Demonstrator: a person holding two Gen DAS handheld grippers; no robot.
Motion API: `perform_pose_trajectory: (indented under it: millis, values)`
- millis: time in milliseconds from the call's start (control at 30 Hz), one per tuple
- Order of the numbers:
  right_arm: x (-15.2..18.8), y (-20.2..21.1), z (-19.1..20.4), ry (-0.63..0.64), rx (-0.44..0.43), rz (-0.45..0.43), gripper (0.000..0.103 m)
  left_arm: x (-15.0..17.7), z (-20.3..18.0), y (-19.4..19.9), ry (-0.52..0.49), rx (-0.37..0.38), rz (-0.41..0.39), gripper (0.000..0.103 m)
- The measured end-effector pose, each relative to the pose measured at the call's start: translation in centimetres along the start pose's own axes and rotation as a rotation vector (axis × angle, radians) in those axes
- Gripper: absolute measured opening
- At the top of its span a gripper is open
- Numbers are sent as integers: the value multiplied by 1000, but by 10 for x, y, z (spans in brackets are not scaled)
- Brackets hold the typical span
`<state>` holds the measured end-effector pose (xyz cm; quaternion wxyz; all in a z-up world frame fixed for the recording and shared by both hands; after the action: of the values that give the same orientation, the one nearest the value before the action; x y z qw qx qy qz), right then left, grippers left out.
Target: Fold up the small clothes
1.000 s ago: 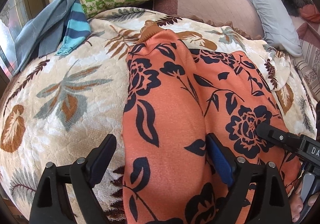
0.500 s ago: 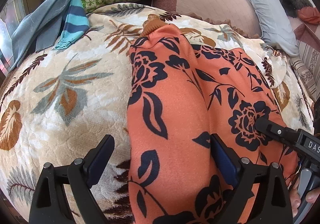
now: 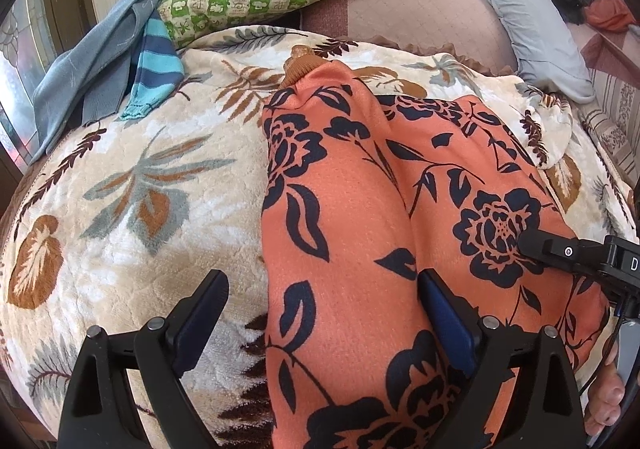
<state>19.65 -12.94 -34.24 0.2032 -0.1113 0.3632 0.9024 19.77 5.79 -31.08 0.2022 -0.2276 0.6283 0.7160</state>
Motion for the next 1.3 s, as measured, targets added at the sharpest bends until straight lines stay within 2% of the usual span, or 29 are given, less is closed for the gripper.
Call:
perform_pose_trajectory:
  millis: [400,533,633,700,767,933,1000,1100,1233,1300]
  values:
    - [2,13,22,136,102,-57,62,2,5,15,-27,-16,-45,96]
    - [-1,30,30,177,129,-117,62,1,11,26,-7,-16,-68,96]
    - [-8,51,38,204,142,-191,62,-4,20,41,29,4,-121,96]
    - [-14,64,47,237,132,-234,62,-7,28,46,51,5,-144,96]
    - [-20,67,56,243,84,-243,62,-8,35,44,67,3,-135,96]
    - [-35,47,80,251,21,-189,60,-2,46,33,80,-7,-81,96]
    - [-40,29,91,273,0,-145,50,0,47,31,70,-5,-74,96]
    - [-47,0,100,285,4,-86,49,2,47,31,51,-8,-79,96]
    - [-64,-42,84,208,92,-32,49,4,47,26,26,-22,-72,96]
    - [-72,-65,64,165,167,6,41,4,47,21,12,-37,-64,96]
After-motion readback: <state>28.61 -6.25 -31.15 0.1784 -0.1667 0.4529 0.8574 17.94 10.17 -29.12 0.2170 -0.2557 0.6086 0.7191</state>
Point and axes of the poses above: each gripper's, at about its wrist camera, not at the fingertips, and y roughly against the way its jaws point, z to its left, x to its underside, the point moved 5 cm from there along -y, roughly the way its jaws point, and after that the axes turned 7 degrees about -x, right-handed, at the moved point
